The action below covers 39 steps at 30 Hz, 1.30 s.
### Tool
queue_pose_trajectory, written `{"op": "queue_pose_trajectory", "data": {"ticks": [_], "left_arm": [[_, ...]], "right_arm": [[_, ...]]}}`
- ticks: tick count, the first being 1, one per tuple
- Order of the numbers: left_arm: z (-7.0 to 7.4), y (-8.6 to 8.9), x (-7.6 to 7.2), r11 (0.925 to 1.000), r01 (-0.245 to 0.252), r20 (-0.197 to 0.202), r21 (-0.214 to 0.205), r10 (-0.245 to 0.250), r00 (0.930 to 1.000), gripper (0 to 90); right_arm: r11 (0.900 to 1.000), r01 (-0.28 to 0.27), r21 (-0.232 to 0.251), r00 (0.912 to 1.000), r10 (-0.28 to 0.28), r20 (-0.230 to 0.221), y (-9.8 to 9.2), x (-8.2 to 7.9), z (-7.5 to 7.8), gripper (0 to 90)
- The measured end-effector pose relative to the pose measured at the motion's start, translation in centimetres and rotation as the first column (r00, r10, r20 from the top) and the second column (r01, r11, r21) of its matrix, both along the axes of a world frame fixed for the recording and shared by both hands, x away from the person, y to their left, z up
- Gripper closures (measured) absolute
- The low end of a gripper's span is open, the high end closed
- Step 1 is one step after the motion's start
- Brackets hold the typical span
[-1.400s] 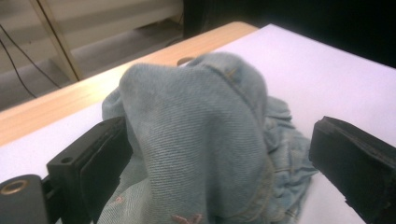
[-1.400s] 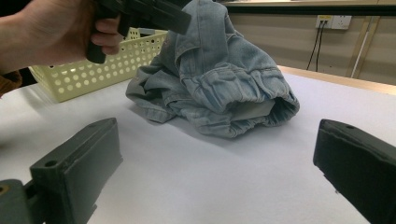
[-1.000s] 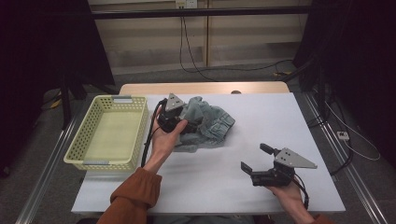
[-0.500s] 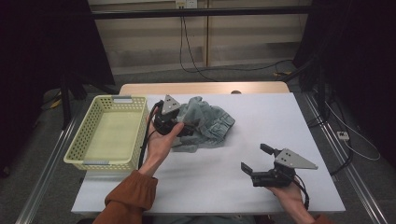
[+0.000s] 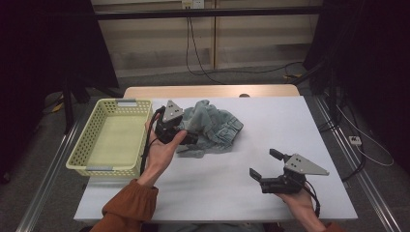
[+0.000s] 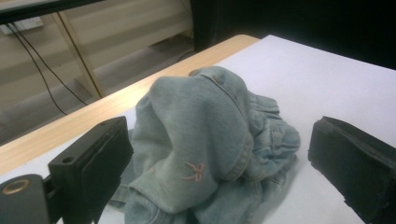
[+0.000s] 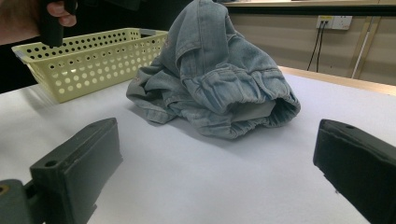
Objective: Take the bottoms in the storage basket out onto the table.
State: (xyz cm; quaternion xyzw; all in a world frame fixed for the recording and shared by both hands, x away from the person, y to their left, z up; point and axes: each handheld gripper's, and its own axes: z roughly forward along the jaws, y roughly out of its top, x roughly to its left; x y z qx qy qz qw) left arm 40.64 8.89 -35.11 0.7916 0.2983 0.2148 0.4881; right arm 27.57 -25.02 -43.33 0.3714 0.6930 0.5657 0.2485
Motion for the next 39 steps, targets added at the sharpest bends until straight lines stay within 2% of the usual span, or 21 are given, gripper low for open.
{"op": "queue_pose_trajectory", "data": {"ticks": [13, 23, 25, 33, 39], "left_arm": [[0.5, 1.0, -1.0, 1.0000, -0.004, 0.018, -0.004, 0.004, 0.9998, 5.7], [1.1, 2.5, -1.7, 0.9998, -0.018, 0.036, 0.000, 0.018, 0.9992, 5.8], [1.1, 2.8, -1.8, 1.0000, -0.008, 0.046, -0.005, 0.008, 0.9989, 5.6], [1.0, 3.6, -2.4, 0.9997, -0.020, 0.046, 0.016, 0.020, 0.9987, 5.6], [1.1, 4.6, -2.8, 0.9993, -0.035, 0.055, 0.011, 0.035, 0.9979, 5.6]], "right_arm": [[1.0000, 0.001, 0.001, 1.0000, -0.001, -0.002, 0.0, 0.0, 0.0, 0.6], [1.0000, 0.000, 0.001, 1.0000, 0.000, -0.003, 0.1, 0.0, 0.0, 0.6], [1.0000, 0.001, 0.003, 1.0000, -0.001, -0.004, 0.1, 0.0, 0.0, 0.6], [1.0000, -0.002, 0.004, 1.0000, 0.002, -0.004, 0.1, 0.1, 0.0, 0.6], [1.0000, -0.002, 0.004, 1.0000, 0.002, -0.005, 0.1, 0.1, 0.0, 0.6]]}}
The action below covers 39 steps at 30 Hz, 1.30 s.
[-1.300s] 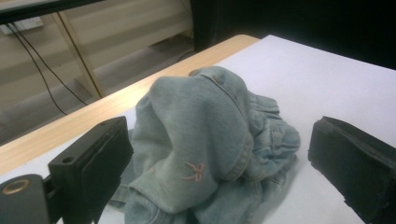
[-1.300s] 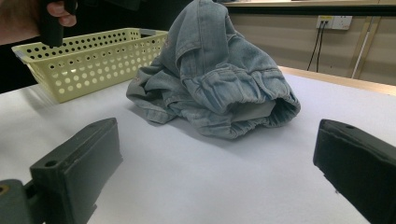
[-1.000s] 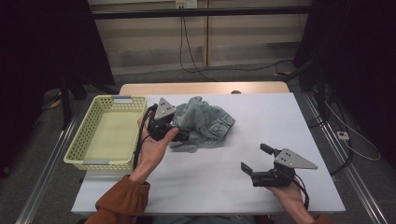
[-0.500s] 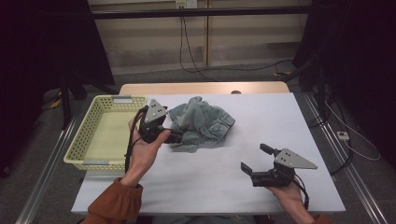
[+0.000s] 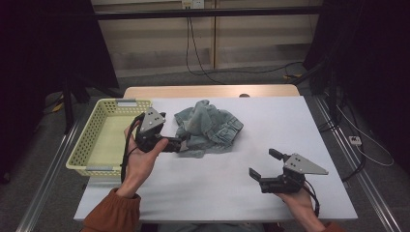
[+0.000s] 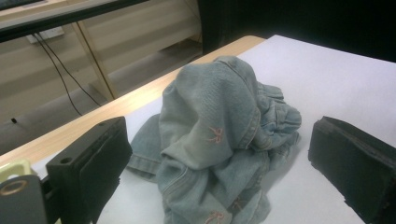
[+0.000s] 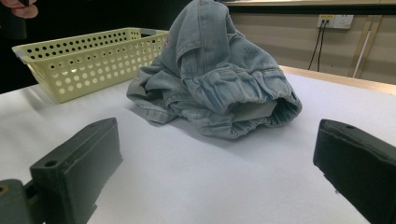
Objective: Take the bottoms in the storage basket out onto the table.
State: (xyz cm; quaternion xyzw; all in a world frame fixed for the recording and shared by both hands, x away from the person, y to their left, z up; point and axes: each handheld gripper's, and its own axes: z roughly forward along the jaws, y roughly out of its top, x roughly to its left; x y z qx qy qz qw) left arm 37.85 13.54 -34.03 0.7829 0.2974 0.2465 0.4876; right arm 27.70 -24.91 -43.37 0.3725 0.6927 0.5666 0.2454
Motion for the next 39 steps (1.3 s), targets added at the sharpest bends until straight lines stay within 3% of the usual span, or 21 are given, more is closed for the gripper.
{"op": "queue_pose_trajectory", "data": {"ticks": [7, 18, 24, 26, 39], "left_arm": [[0.1, 1.3, -0.7, 0.9996, -0.022, 0.016, 0.020, 0.022, 0.9996, 5.9], [-0.1, 2.8, -1.8, 0.9990, -0.045, 0.003, 0.001, 0.045, 0.9990, 6.0], [0.0, 3.3, -2.8, 0.9989, -0.047, 0.027, 0.007, 0.047, 0.9985, 6.0], [0.0, 3.6, -3.2, 0.9980, -0.060, 0.047, -0.019, 0.061, 0.9970, 7.3], [-0.5, 5.4, -4.6, 0.9969, -0.074, 0.014, -0.027, 0.075, 0.9971, 7.4]], "right_arm": [[1.0000, 0.001, -0.002, 1.0000, -0.001, -0.001, 0.0, 0.0, 0.0, 0.6], [1.0000, 0.002, -0.003, 1.0000, -0.002, -0.001, 0.0, 0.0, 0.0, 0.6], [1.0000, 0.002, -0.004, 1.0000, -0.002, 0.000, 0.0, 0.0, 0.0, 0.6], [1.0000, 0.002, -0.004, 1.0000, -0.002, -0.001, 0.0, 0.0, 0.0, 0.6], [1.0000, 0.003, -0.008, 1.0000, -0.003, -0.003, 0.1, 0.0, 0.0, 0.6]]}}
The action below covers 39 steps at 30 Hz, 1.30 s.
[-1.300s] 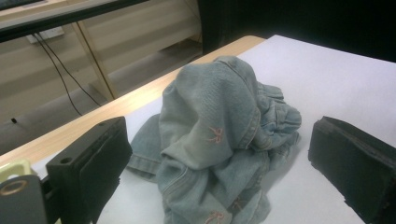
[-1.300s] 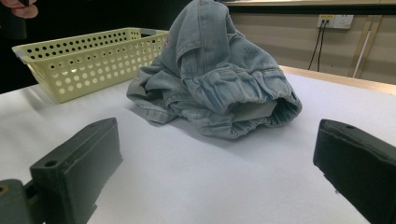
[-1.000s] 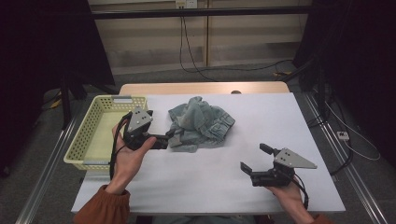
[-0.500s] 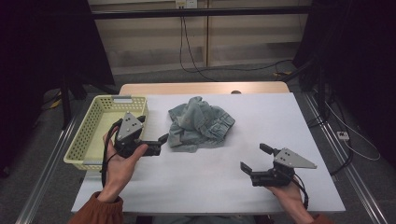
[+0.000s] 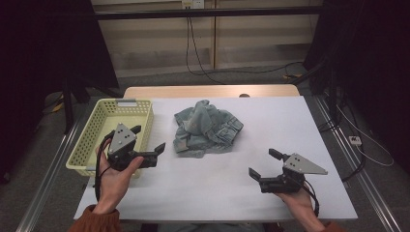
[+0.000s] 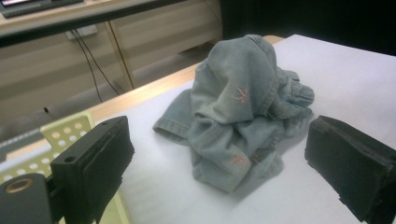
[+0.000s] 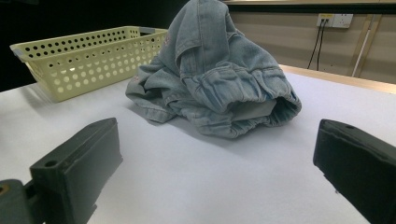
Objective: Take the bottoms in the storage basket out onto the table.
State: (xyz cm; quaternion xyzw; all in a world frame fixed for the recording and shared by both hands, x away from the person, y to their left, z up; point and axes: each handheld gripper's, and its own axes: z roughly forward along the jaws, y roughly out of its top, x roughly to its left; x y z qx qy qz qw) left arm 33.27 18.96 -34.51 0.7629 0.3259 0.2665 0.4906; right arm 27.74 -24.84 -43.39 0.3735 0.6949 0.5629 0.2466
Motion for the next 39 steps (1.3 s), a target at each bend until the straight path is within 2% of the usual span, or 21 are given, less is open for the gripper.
{"op": "queue_pose_trajectory", "data": {"ticks": [2, 5, 14, 17, 21, 35, 39], "left_arm": [[0.0, 0.0, -0.4, 0.9998, -0.002, 0.021, 0.018, 0.001, 0.9998, 7.4], [-0.2, 0.3, -0.8, 0.9998, -0.003, 0.019, 0.018, 0.002, 0.9998, 7.4], [-1.5, 1.7, -1.5, 0.9990, -0.033, 0.004, 0.029, 0.033, 0.9994, 7.4], [-2.1, 2.2, -1.6, 0.9986, -0.043, -0.013, 0.030, 0.044, 0.9990, 7.4], [-2.9, 2.6, -1.9, 0.9982, -0.052, -0.013, 0.032, 0.052, 0.9986, 7.6], [-5.8, 3.4, -2.4, 0.9973, -0.073, -0.074, -0.007, 0.073, 0.9946, 6.9], [-6.2, 3.8, -2.7, 0.9954, -0.091, -0.071, -0.030, 0.088, 0.9935, 6.8]], "right_arm": [[1.0000, -0.001, 0.000, 1.0000, 0.001, -0.001, 0.0, 0.0, 0.0, 0.6], [1.0000, -0.002, -0.001, 1.0000, 0.002, -0.001, 0.0, 0.0, 0.0, 0.6], [1.0000, -0.002, -0.001, 1.0000, 0.002, -0.003, 0.0, 0.0, 0.0, 0.6], [1.0000, -0.001, -0.001, 1.0000, 0.001, -0.003, 0.0, 0.0, 0.0, 0.6], [1.0000, -0.001, -0.002, 1.0000, 0.001, -0.005, 0.1, 0.1, 0.0, 0.6], [1.0000, -0.002, -0.003, 1.0000, 0.002, -0.004, 0.1, 0.1, 0.0, 0.6], [1.0000, -0.008, -0.004, 1.0000, 0.008, -0.001, 0.1, 0.0, 0.0, 0.6]]}}
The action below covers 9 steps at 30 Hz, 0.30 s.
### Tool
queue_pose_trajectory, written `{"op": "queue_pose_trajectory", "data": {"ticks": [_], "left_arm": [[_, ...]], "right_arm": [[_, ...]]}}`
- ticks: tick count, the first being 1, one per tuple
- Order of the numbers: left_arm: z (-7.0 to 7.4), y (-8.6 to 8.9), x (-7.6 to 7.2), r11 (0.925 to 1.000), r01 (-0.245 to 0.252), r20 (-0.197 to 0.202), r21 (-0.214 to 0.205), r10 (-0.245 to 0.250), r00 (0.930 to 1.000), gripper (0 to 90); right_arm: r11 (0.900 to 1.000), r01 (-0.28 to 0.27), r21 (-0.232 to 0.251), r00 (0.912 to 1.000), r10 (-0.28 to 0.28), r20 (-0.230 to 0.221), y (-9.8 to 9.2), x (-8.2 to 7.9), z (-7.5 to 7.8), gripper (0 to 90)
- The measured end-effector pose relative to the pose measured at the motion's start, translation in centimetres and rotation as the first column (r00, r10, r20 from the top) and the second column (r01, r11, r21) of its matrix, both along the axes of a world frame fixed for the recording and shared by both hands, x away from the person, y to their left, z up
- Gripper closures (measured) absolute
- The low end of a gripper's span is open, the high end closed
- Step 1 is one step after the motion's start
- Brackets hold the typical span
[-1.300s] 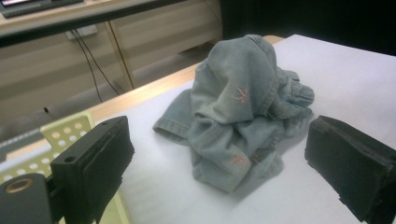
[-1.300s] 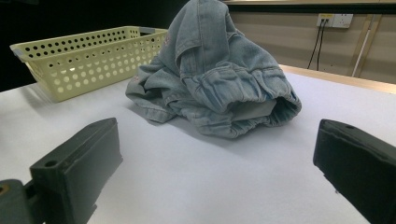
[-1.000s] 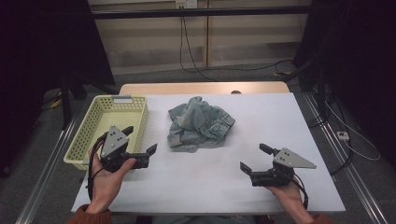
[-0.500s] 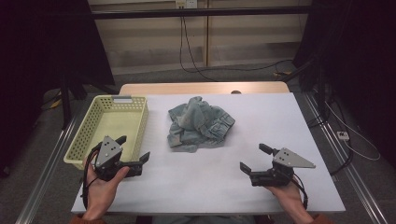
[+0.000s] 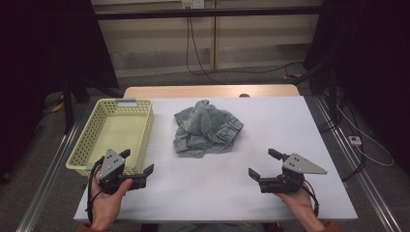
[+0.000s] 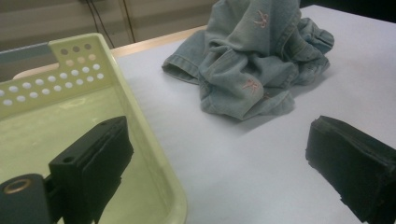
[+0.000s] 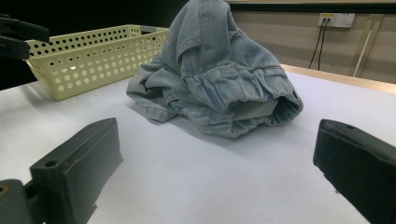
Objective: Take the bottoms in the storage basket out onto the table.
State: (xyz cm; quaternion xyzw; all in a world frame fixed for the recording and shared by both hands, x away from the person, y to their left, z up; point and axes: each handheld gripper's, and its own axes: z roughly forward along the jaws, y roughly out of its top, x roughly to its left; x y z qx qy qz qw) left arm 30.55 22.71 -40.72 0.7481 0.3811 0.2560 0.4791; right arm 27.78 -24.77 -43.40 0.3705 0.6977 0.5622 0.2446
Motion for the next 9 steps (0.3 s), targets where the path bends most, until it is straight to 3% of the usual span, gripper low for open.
{"op": "queue_pose_trajectory", "data": {"ticks": [9], "left_arm": [[-0.26, 0.04, -0.16, 0.9998, -0.002, -0.003, -0.019, 0.002, 1.0000, 6.4]], "right_arm": [[1.0000, -0.007, -0.002, 1.0000, 0.007, 0.002, 0.06, -0.02, 0.00, 0.6]]}}
